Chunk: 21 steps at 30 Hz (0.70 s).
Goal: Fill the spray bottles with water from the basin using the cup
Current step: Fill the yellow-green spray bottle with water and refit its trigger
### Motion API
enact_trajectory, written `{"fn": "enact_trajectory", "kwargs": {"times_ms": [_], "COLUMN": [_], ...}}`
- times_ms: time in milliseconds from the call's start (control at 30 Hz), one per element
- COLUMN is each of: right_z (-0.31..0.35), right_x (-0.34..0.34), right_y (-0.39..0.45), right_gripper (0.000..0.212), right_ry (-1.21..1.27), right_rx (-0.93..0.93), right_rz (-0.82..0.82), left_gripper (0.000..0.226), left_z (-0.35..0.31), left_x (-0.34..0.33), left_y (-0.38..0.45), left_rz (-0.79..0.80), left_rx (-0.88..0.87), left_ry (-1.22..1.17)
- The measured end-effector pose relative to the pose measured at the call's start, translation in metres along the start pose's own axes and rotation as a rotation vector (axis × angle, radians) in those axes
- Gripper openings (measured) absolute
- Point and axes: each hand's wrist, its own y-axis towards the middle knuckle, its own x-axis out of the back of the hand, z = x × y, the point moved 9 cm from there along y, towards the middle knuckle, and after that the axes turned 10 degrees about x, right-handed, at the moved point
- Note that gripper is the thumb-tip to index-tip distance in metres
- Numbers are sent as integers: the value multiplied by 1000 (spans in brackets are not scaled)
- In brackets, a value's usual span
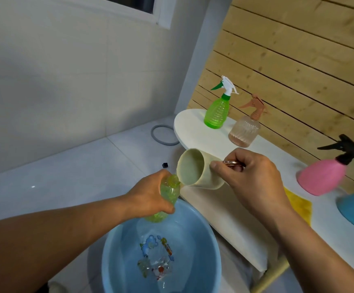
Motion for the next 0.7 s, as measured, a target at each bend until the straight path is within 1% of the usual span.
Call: {"fn": "enact_trajectory", "kwargs": {"times_ms": [433, 567, 700], "right_z": [18, 26, 35], "right_x": [11, 14, 15], "right_y": [-3, -5, -6], "right_gripper": [30, 27, 26], "right_ry": [-99, -160, -238], "right_rx": [94, 159, 231], "right_rz": [-58, -86, -109], "left_gripper": [75, 73, 76], "left_z": [-1, -2, -2], "left_x": [-2, -2, -3], "left_y": [1, 1, 2], "left_rz": [0, -7, 1], "left_rx": [-6, -12, -5], "left_ry": [18, 20, 18]}}
